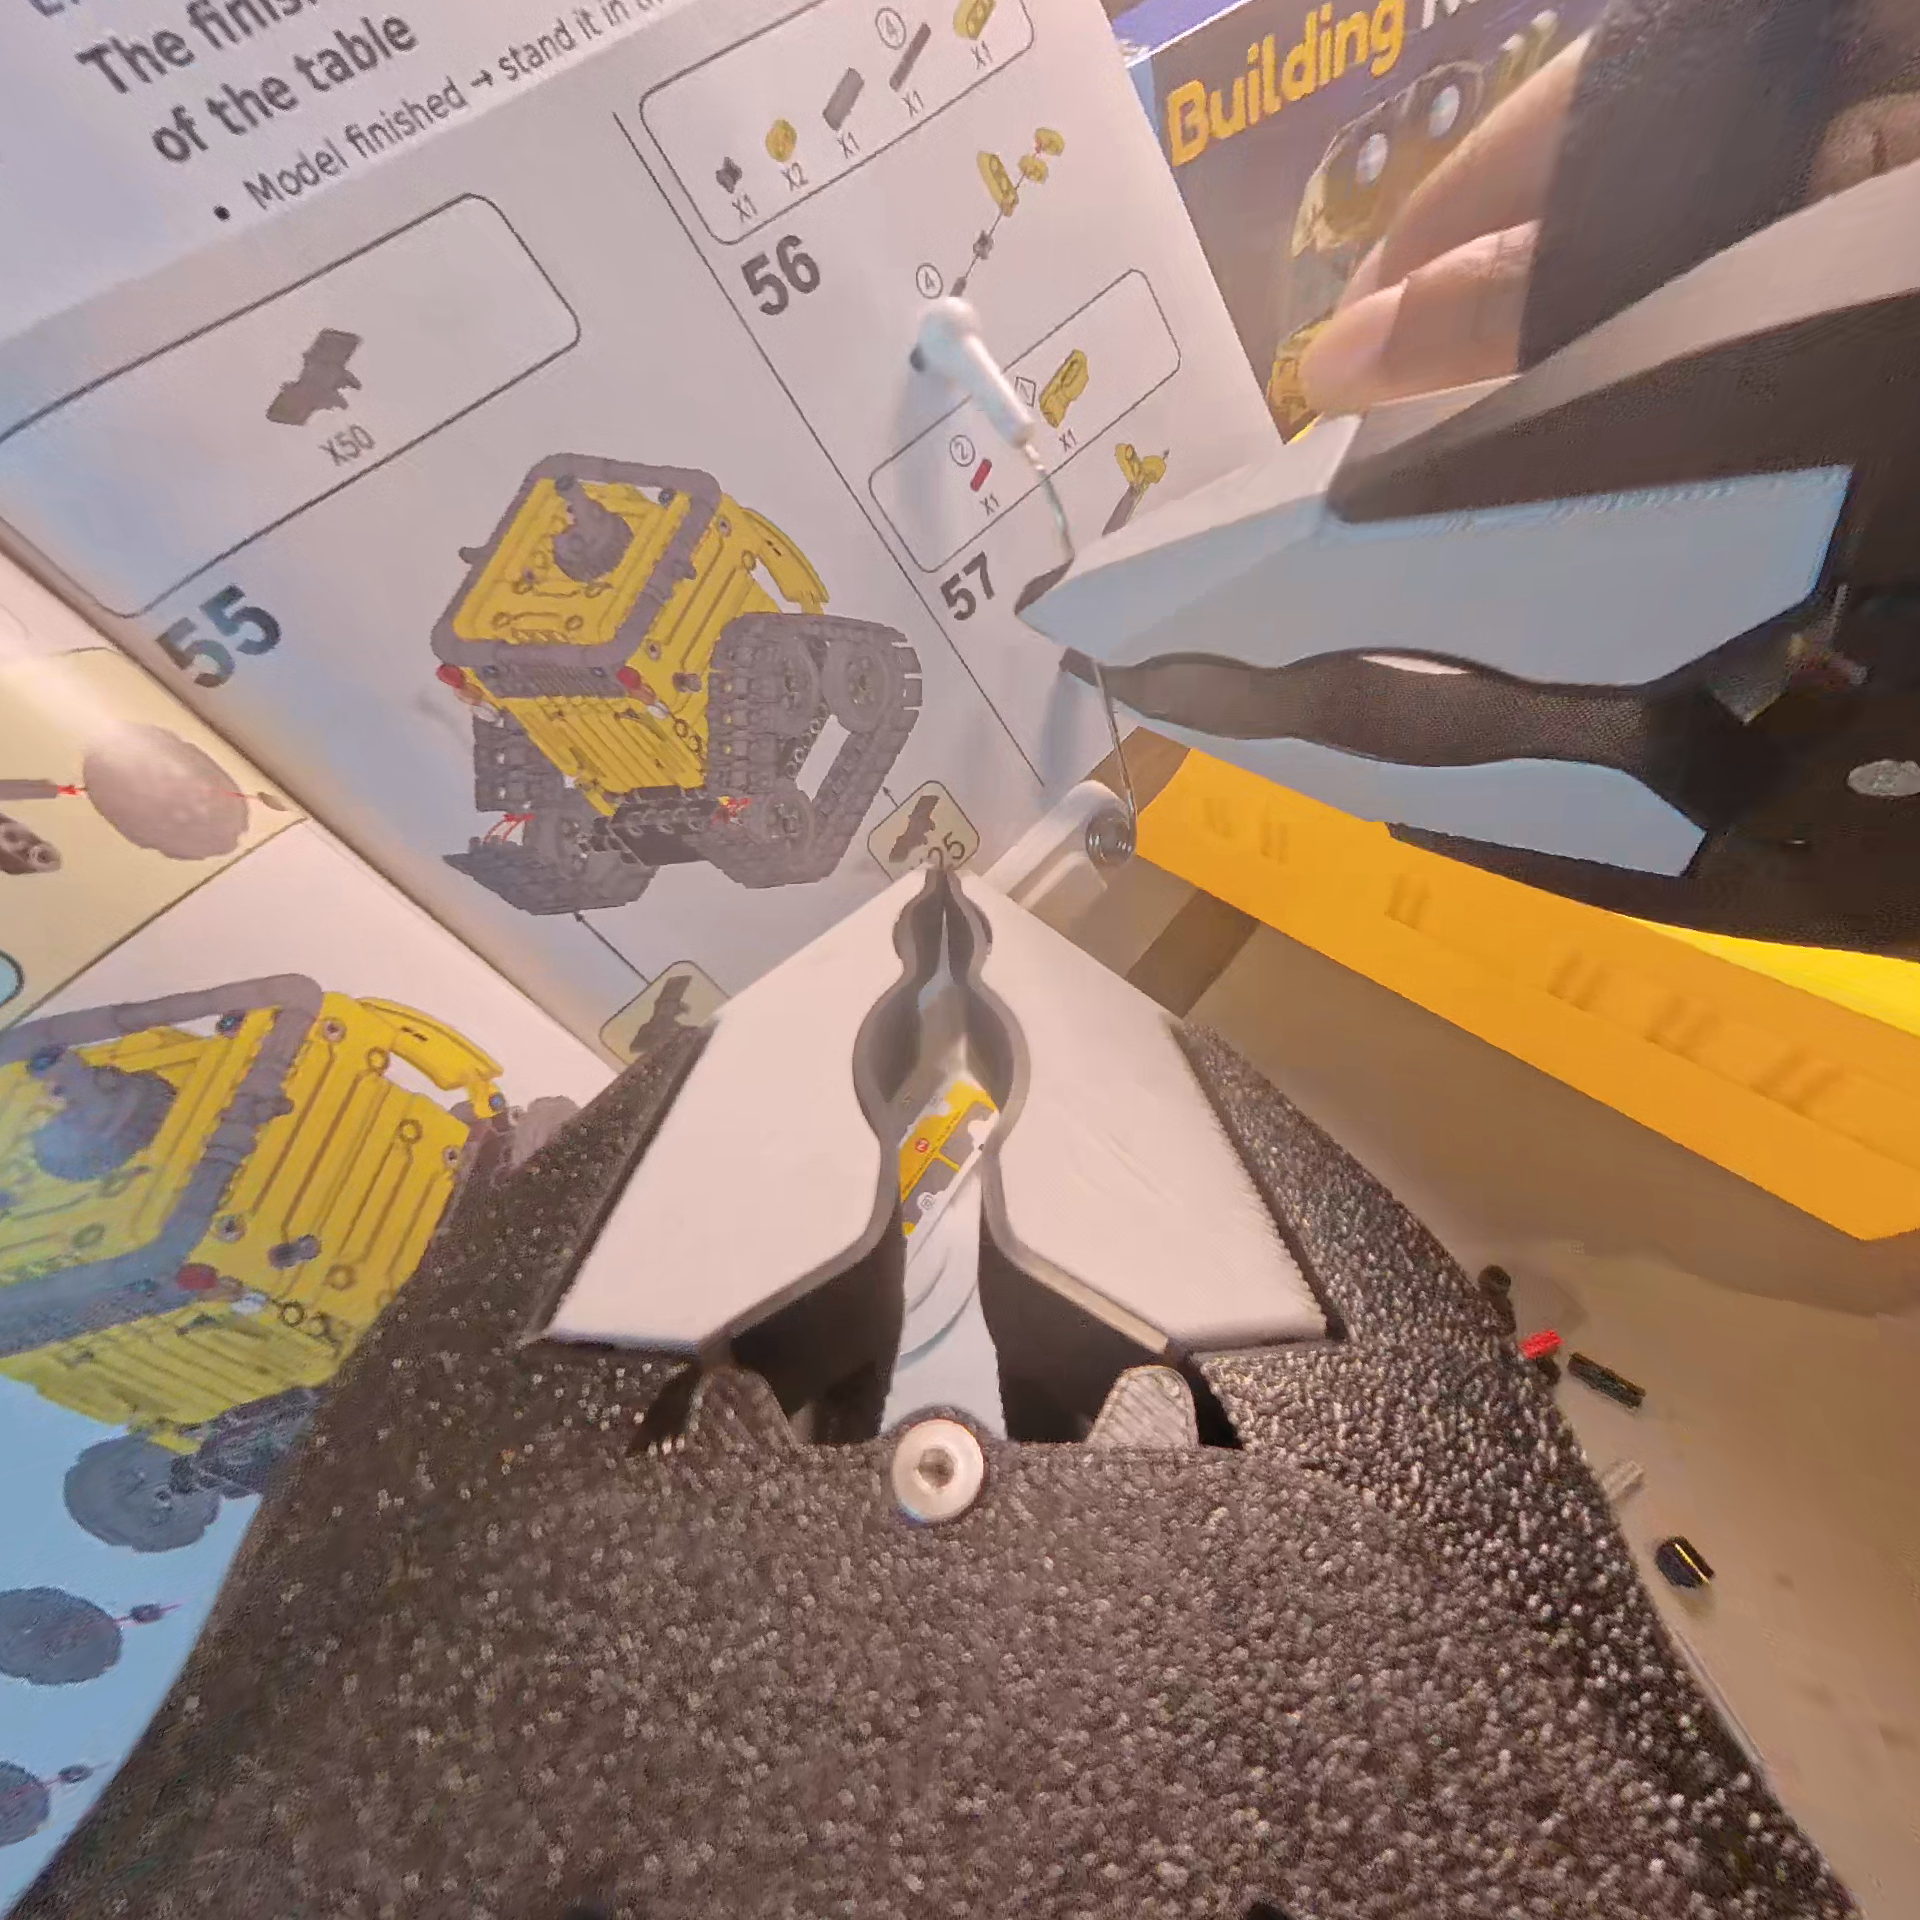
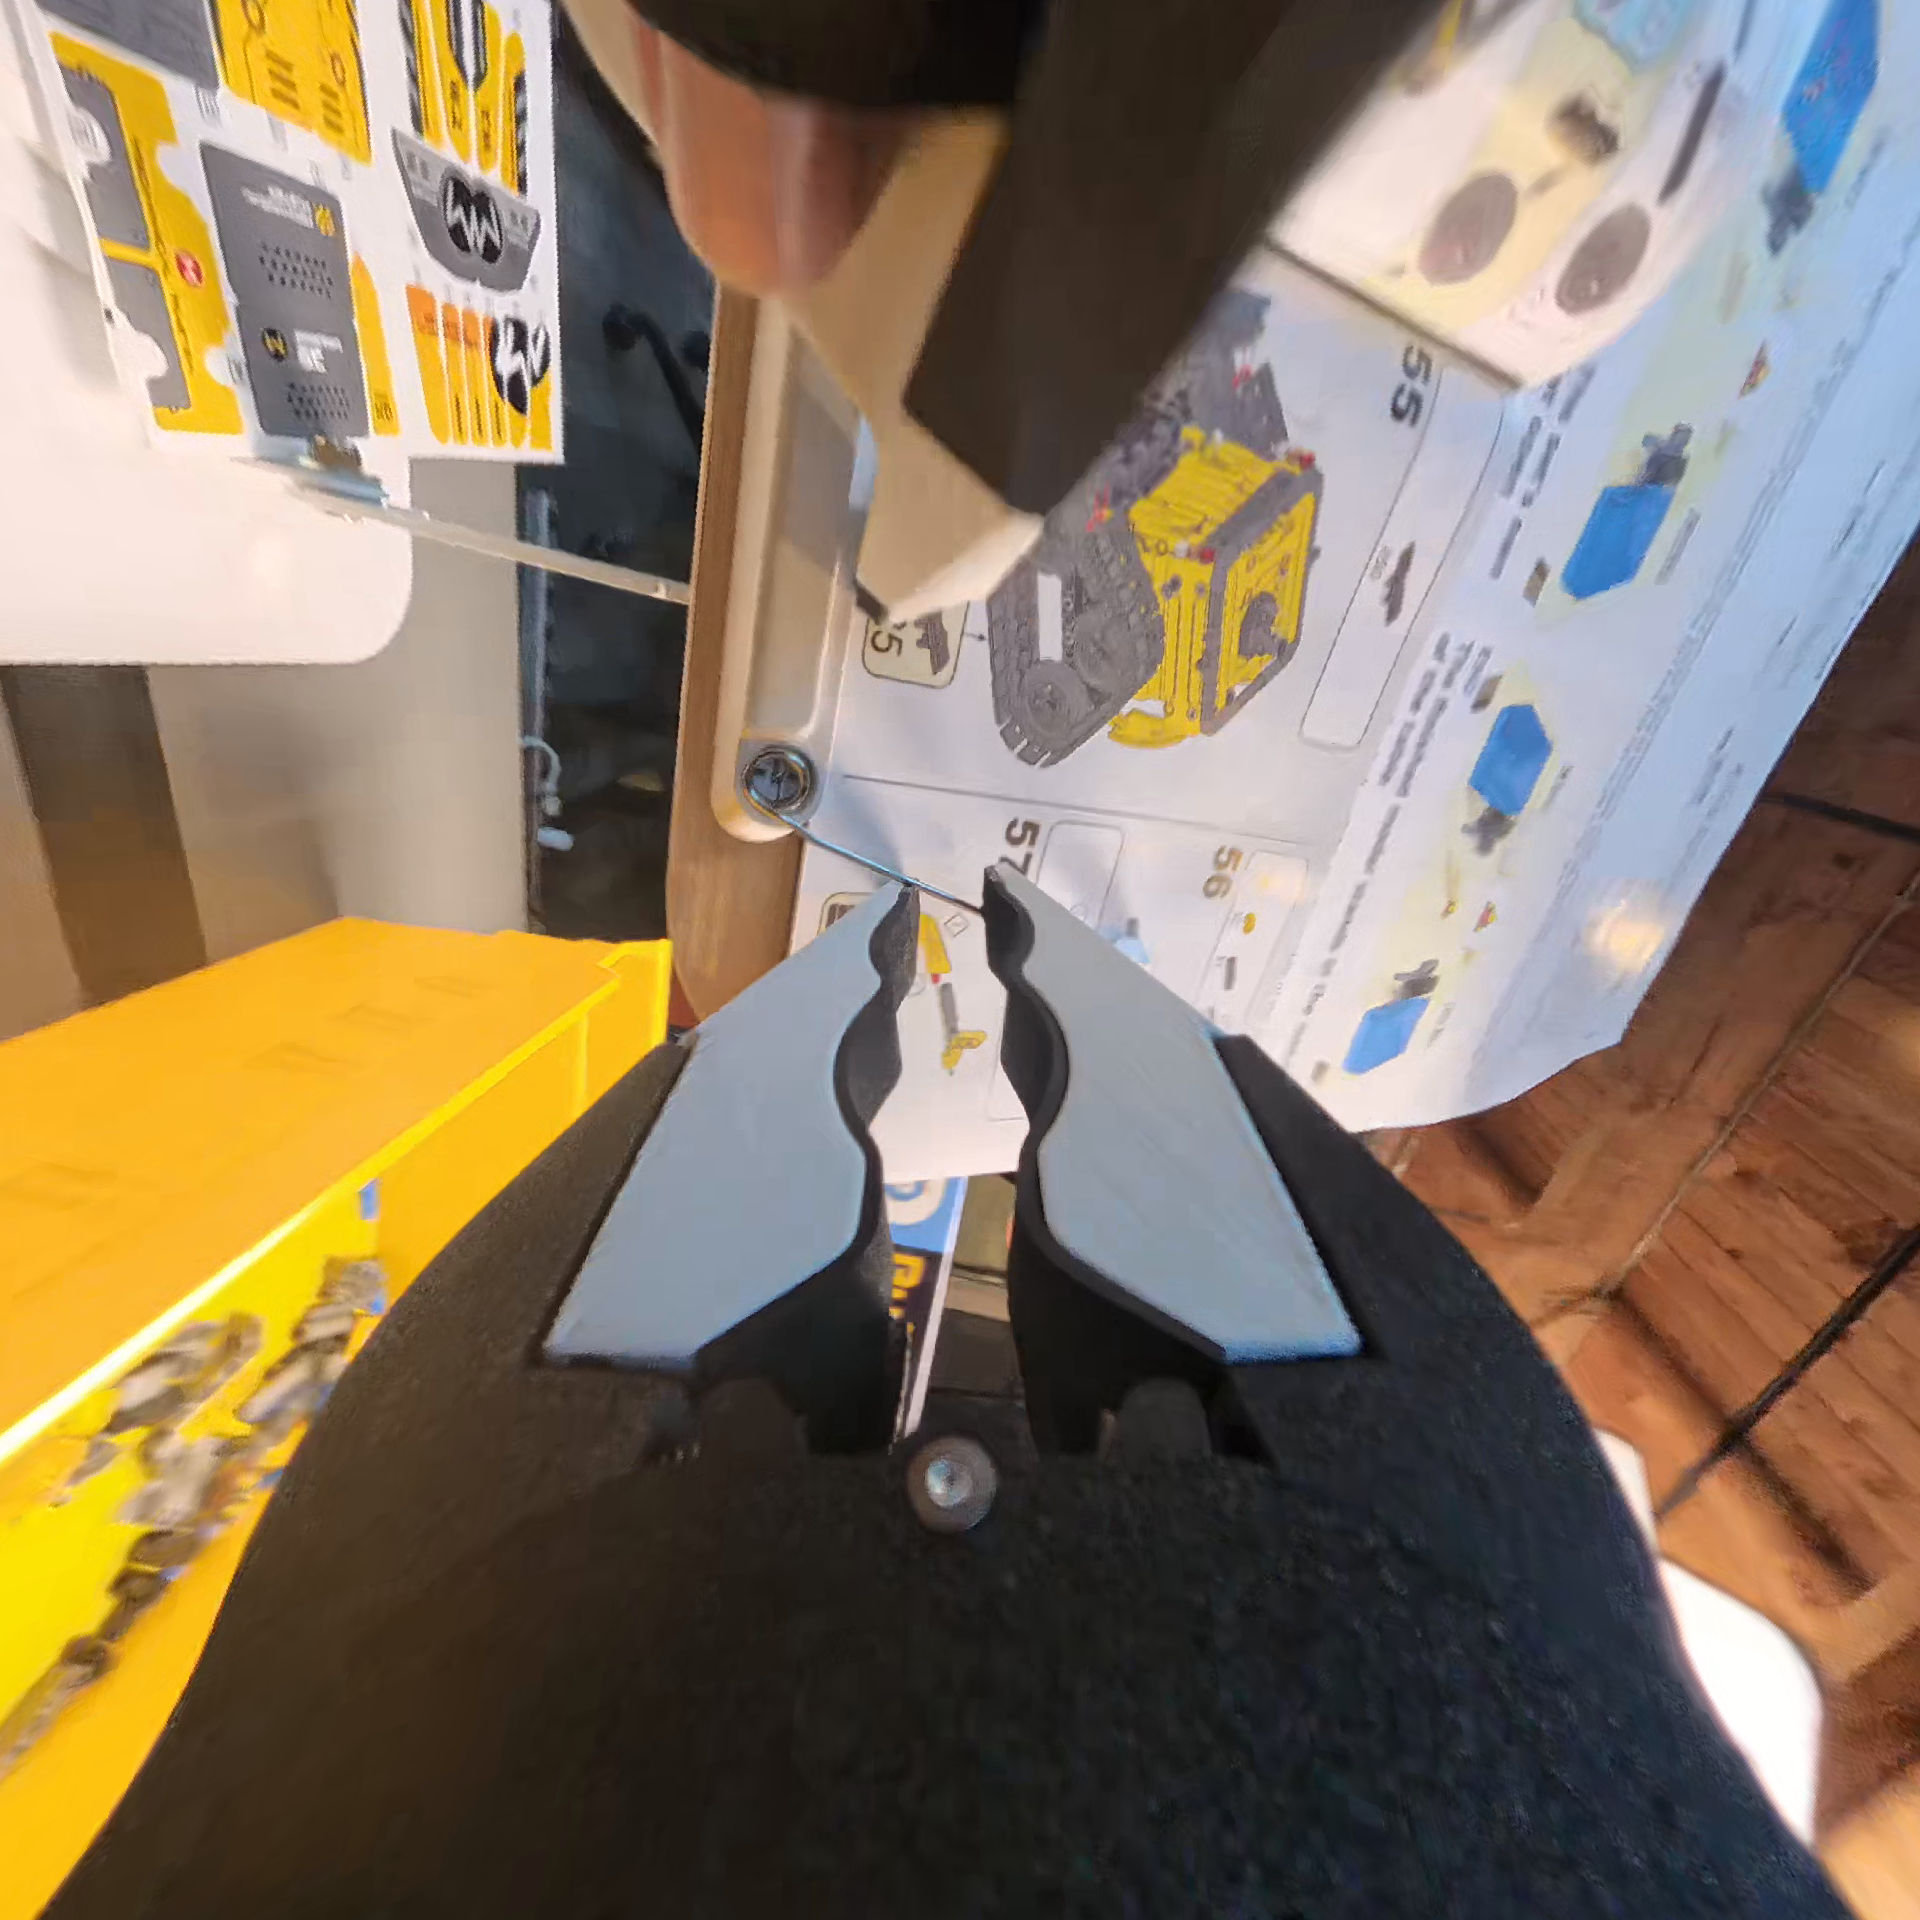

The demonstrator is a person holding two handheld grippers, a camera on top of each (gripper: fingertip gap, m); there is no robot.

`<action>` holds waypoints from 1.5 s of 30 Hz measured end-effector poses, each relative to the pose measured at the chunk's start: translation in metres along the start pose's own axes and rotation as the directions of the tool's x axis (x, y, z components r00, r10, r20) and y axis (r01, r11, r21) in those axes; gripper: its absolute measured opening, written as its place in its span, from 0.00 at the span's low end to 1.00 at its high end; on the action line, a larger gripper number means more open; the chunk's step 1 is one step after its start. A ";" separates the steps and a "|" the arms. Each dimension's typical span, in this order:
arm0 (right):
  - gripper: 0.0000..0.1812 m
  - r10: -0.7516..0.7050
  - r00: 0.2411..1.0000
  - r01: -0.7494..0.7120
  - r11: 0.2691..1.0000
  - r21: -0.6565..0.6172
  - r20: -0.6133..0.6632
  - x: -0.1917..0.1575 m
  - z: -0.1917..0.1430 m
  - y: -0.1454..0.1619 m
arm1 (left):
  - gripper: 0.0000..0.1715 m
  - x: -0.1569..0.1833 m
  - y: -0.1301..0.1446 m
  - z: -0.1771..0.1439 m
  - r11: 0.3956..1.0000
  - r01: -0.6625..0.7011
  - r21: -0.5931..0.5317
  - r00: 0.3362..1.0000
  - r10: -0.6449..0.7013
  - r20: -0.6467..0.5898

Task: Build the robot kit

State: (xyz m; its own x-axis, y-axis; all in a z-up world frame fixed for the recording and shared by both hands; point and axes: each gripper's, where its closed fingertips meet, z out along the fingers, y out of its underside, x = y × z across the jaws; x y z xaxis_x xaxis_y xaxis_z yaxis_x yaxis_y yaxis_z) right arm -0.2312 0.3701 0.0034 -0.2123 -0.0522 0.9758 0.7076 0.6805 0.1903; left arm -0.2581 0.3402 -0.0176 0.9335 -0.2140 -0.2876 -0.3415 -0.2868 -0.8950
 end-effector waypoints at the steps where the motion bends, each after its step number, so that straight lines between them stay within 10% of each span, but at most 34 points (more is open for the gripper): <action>1: 0.10 0.074 0.997 -0.074 0.997 0.011 0.015 -0.003 -0.004 0.002 | 0.00 0.000 -0.002 -0.006 0.999 0.013 0.036 1.000 -0.012 -0.020; 10: 0.13 0.681 0.722 -0.689 0.723 0.050 0.122 -0.014 -0.016 0.031 | 0.00 -0.077 0.022 -0.067 0.973 0.173 0.151 0.973 -0.193 0.130; 27: 0.13 0.807 0.558 -0.826 0.563 0.032 0.193 -0.017 0.003 0.048 | 0.00 -0.084 0.039 -0.071 0.993 0.086 0.081 0.980 -0.099 0.174; 37: 0.18 0.908 0.077 -0.989 0.017 0.147 0.411 0.016 -0.082 0.018 | 0.03 -0.079 0.029 -0.105 0.972 0.138 0.192 0.968 -0.173 0.181; 45: 0.22 0.870 -0.044 -0.962 -0.170 0.213 0.491 0.014 -0.129 -0.015 | 0.09 -0.049 0.023 -0.145 0.910 0.208 0.358 0.946 -0.281 0.165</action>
State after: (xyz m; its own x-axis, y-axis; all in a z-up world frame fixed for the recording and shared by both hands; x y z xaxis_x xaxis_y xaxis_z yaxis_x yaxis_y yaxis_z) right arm -0.1582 0.2648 0.0282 0.2939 0.9533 0.0695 -0.0595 0.0908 -0.9941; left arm -0.3274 0.2092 0.0254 0.9965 0.0320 -0.0770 -0.0779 0.0282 -0.9966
